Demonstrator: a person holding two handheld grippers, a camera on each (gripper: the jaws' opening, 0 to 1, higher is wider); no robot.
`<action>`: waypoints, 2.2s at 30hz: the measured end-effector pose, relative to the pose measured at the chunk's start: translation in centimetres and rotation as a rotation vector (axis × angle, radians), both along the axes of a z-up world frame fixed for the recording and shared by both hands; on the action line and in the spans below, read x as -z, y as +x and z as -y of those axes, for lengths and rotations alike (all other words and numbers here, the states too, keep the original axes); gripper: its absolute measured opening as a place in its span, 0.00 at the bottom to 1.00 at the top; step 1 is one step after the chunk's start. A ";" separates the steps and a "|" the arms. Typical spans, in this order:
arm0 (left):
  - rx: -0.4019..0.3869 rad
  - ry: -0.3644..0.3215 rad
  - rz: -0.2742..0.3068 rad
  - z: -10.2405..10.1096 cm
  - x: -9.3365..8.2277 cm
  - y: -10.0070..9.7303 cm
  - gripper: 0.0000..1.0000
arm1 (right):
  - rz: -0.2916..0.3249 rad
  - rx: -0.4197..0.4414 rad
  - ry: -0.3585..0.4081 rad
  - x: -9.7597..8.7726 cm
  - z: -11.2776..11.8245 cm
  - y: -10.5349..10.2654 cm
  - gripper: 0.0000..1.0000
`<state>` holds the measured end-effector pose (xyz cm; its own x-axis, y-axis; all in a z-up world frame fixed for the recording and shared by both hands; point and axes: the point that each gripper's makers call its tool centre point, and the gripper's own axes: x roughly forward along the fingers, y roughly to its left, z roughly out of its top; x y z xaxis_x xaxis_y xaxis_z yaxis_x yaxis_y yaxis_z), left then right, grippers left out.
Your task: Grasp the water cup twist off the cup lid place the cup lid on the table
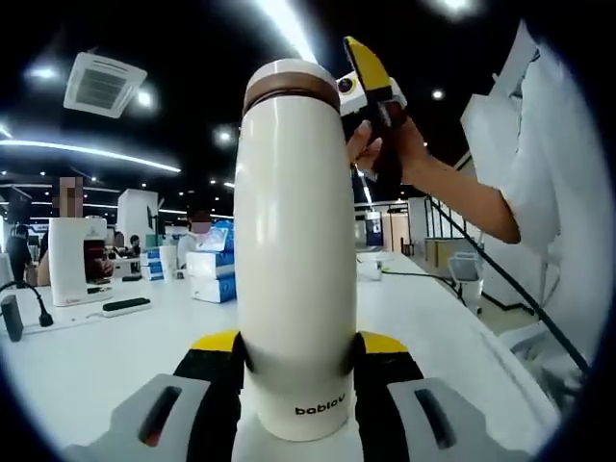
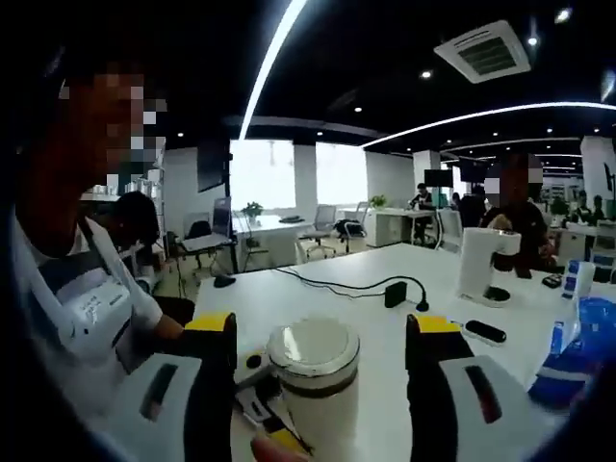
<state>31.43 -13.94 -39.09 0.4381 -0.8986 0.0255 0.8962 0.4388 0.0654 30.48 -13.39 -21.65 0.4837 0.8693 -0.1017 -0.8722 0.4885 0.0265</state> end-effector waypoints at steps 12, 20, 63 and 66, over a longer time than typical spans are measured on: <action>-0.001 0.000 0.001 0.0 0.0 0.0 0.46 | 0.115 0.318 0.052 0.2 0.6 -3.9 0.71; -0.001 0.001 0.003 -0.1 0.1 0.0 0.46 | 0.157 0.484 0.059 0.2 1.2 -4.7 0.70; -0.002 0.003 0.005 -0.1 0.1 0.0 0.46 | 0.065 0.586 0.065 2.5 -0.5 1.6 0.51; -0.002 0.003 0.004 -0.1 0.1 0.0 0.46 | 0.068 0.572 0.046 2.7 -0.9 1.6 0.49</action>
<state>31.41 -13.87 -39.17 0.4399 -0.8977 0.0247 0.8950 0.4405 0.0705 32.12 -12.49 -24.36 0.8821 0.4705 -0.0224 -0.4704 0.8824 0.0118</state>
